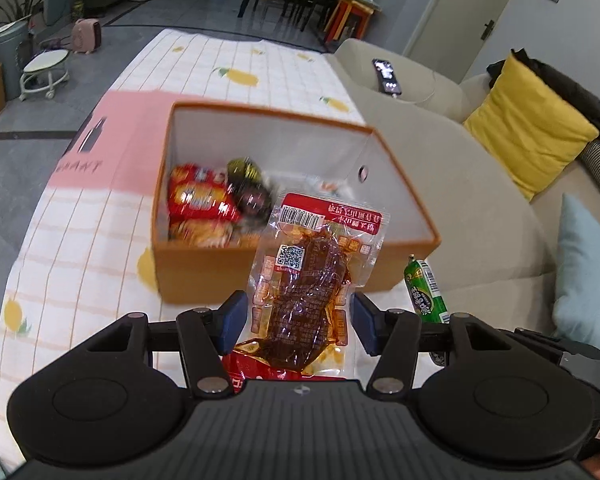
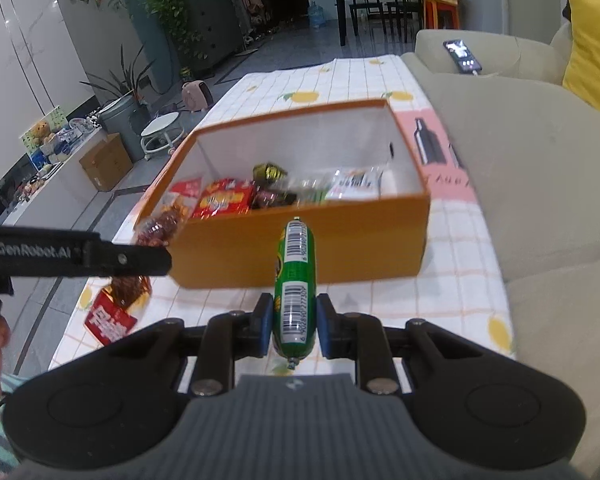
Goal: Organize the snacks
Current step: 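Lift both snacks and carry them over the orange box, then lower both snacks into the box and open both tools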
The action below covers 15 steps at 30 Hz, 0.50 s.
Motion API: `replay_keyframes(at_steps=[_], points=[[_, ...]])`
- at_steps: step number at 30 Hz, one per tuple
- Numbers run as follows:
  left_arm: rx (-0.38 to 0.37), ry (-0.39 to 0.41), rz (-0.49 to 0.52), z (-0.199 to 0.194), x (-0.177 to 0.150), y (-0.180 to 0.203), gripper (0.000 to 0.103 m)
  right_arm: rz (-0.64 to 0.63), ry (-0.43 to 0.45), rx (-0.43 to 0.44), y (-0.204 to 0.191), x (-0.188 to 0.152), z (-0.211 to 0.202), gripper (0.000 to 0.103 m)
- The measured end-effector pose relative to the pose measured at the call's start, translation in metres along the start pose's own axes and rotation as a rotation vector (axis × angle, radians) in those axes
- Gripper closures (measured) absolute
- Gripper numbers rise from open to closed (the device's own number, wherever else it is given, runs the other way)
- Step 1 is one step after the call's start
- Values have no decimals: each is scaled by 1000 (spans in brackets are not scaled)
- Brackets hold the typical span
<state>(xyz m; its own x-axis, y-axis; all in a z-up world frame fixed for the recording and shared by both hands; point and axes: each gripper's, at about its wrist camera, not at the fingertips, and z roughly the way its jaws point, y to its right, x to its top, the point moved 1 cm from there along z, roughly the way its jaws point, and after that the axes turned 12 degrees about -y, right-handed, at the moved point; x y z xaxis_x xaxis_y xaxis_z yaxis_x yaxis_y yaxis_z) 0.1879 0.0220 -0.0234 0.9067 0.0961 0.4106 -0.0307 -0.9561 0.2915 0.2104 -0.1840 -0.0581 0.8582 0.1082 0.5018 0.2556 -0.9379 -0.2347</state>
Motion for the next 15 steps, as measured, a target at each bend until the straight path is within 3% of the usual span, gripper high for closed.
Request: replay_keyframes(at_steps=[8,15], points=[[-26,-17,-25,7,52,1,39,-28,12,-4,11,68,-11,84],[-47,-55,-86,28,95,-11,39,-71,-48,-61,15,121,20,84]])
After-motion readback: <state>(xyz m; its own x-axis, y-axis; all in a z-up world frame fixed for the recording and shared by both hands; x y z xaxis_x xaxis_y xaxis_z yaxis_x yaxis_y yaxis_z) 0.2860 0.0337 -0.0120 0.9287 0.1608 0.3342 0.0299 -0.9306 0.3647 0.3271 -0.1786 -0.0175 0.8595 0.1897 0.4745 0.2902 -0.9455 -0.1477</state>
